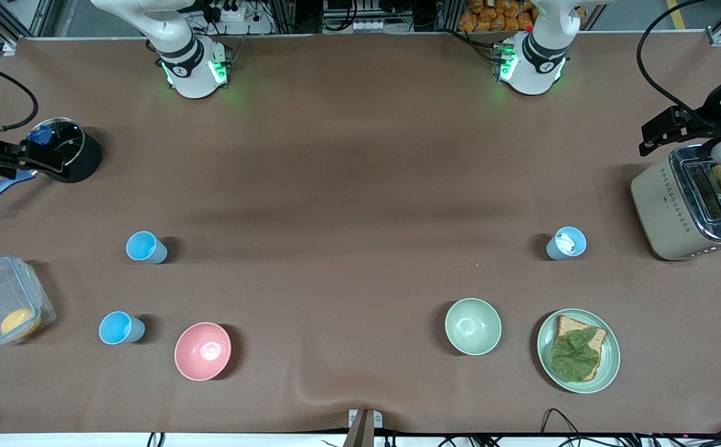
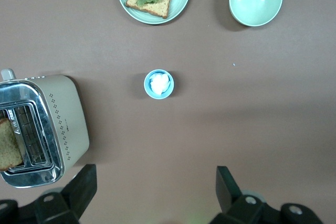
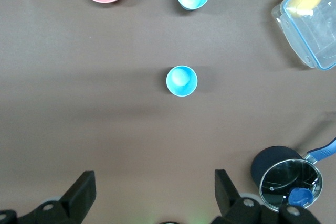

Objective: Stack blue cups with both arms
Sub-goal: 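Reach the left gripper to the tissue cup while the right gripper reaches another cup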

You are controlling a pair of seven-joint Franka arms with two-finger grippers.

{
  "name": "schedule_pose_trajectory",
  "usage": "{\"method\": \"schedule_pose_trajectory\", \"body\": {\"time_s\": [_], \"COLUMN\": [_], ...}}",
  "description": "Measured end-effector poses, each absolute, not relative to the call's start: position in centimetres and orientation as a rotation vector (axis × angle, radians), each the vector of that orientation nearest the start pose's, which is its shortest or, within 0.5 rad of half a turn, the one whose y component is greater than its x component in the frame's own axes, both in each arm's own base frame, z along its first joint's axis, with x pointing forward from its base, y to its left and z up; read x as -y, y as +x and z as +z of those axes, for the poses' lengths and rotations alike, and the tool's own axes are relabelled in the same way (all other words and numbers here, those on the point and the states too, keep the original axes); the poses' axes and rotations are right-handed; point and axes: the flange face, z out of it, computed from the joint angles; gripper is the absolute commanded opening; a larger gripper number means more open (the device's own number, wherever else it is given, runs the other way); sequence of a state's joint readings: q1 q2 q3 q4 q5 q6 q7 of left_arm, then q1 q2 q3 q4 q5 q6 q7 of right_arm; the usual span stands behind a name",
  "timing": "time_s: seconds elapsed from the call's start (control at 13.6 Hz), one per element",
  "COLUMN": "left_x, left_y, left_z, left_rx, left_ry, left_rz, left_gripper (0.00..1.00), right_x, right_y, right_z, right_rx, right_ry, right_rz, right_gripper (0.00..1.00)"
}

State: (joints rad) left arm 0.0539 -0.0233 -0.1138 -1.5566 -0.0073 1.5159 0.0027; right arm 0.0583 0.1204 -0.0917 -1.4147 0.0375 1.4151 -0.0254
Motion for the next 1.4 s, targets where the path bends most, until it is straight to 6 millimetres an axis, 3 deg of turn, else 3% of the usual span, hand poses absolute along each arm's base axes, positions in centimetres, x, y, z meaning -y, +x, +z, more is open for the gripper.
{"method": "schedule_pose_trajectory", "body": {"time_s": [0.3,0.44,0.66,0.81,0.96,1.18,1.4], "left_x": [2.9,2.8,2.5,0.1,-2.1,-2.5,-2.1], "left_y": [54.3,55.2,57.8,59.1,58.8,58.0,58.4], "left_z": [63.4,61.0,53.4,46.9,40.9,34.8,30.2], "left_rx": [-0.093,-0.094,-0.092,-0.040,0.002,0.006,-0.005], "left_ry": [-3.112,-3.108,-3.107,-3.117,-3.126,-3.134,-3.143], "left_rz": [0.051,0.132,0.212,0.163,0.099,0.117,0.171], "left_gripper": [1.00,1.00,1.00,1.00,1.00,1.00,0.91], "right_x": [0.4,0.5,0.6,0.6,1.0,2.8,8.4], "right_y": [57.4,57.3,57.3,57.6,59.1,63.2,65.5], "right_z": [62.9,63.1,63.0,61.8,58.1,49.2,40.3], "right_rx": [0.020,0.019,0.018,0.016,0.005,-0.037,-0.163], "right_ry": [-3.140,-3.148,-3.149,-3.147,-3.143,-3.157,-3.145], "right_rz": [0.152,0.146,0.156,0.201,0.287,0.378,0.461], "right_gripper": [1.00,1.00,1.00,1.00,1.00,1.00,1.00]}}
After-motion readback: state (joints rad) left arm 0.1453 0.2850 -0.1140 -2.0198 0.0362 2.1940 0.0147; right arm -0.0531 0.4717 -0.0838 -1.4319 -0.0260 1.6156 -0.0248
